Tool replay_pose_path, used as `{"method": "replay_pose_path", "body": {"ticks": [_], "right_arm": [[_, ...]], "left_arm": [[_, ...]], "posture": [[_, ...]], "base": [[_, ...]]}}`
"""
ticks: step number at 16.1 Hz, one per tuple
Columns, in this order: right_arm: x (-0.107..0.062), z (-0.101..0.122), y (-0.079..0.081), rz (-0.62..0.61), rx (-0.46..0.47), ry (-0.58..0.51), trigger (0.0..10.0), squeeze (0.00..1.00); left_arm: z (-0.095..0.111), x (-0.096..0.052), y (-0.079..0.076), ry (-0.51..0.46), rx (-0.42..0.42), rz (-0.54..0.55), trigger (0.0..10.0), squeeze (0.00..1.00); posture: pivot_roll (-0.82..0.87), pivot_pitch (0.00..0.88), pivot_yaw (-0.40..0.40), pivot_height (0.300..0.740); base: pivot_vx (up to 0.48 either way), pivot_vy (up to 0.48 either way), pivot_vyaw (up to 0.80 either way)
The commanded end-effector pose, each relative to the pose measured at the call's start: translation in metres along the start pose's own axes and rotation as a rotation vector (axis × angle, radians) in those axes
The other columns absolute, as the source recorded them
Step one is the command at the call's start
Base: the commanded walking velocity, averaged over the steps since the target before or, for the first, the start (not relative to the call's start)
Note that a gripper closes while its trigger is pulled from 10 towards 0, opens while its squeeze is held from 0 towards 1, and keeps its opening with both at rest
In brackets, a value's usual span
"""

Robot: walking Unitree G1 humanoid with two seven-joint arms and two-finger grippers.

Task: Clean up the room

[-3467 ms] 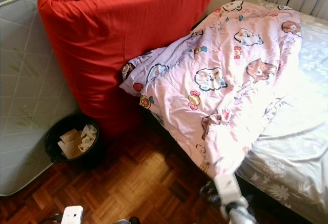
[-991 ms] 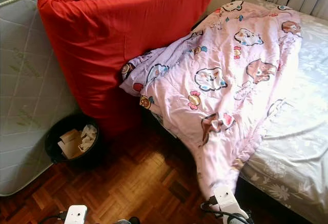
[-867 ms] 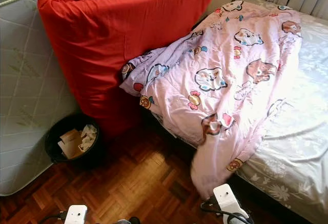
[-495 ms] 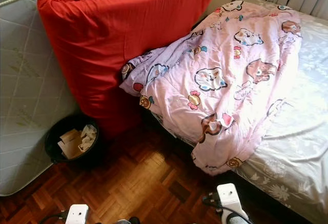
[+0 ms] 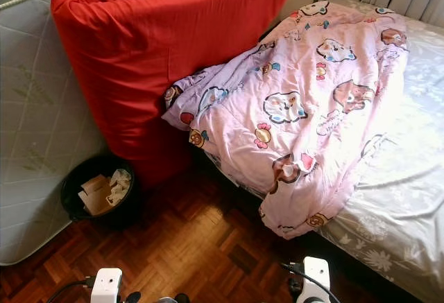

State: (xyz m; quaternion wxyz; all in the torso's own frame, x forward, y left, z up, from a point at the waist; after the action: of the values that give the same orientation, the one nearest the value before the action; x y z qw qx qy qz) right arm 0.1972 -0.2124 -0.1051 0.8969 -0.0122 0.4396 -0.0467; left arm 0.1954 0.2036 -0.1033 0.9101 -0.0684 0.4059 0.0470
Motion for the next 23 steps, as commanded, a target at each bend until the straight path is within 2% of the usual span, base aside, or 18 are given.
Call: {"method": "replay_pose_path", "body": {"ticks": [1,4,7,11,18,20,23], "right_arm": [[-0.003,-0.016,0.001,0.0,0.006,0.05,10.0,0.0],[-0.006,-0.025,-0.003,0.0,-0.043,0.062,10.0,0.0],[-0.006,-0.026,-0.002,0.009,-0.04,0.068,10.0,0.0],[-0.007,-0.029,-0.001,0.01,-0.048,0.073,10.0,0.0],[-0.008,-0.034,0.002,0.015,-0.043,0.087,10.0,0.0],[-0.007,-0.031,0.005,0.02,-0.037,0.078,10.0,0.0],[-0.008,-0.034,0.005,0.013,0.015,0.083,10.0,0.0]], "left_arm": [[-0.009,-0.003,0.003,0.023,-0.023,0.015,10.0,0.0],[-0.01,-0.003,0.005,0.023,-0.044,0.029,10.0,0.0],[-0.009,-0.002,0.003,0.024,-0.048,0.03,10.0,0.0],[-0.007,-0.001,0.003,0.014,-0.095,0.039,10.0,0.0],[-0.01,-0.001,0.002,0.036,-0.076,0.037,10.0,0.0],[-0.01,-0.002,0.004,0.039,-0.047,0.049,10.0,0.0],[-0.01,-0.002,0.003,0.04,-0.044,0.046,10.0,0.0]], "posture": [[0.05,0.143,0.019,0.74],[0.04,0.141,0.015,0.74],[0.04,0.131,0.01,0.74],[0.05,0.114,0.001,0.74],[0.05,0.095,0.009,0.74],[0.04,0.085,0.015,0.74],[0.04,0.072,0.022,0.74]], "base": [[0.0,0.0,0.0],[0.0,0.0,0.49],[0.0,0.0,0.77],[0.0,0.0,0.78],[0.0,0.0,0.79],[0.0,0.0,0.79],[0.0,0.0,0.26]]}}
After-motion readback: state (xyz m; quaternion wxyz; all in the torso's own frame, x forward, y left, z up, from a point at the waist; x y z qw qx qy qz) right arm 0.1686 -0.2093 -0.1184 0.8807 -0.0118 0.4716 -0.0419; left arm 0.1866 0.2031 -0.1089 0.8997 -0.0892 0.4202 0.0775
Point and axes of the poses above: a point about 5 cm out from each wrist's last joint towards the gripper, its own x axis pointing out of the wrist towards the gripper, its own z axis along the axis of the wrist's last joint, y = z × x, the point moved 3 cm from there along x, pointing out of the wrist towards the gripper, and after that the axes turned 9 degrees about -x, right-handed, at the moved point
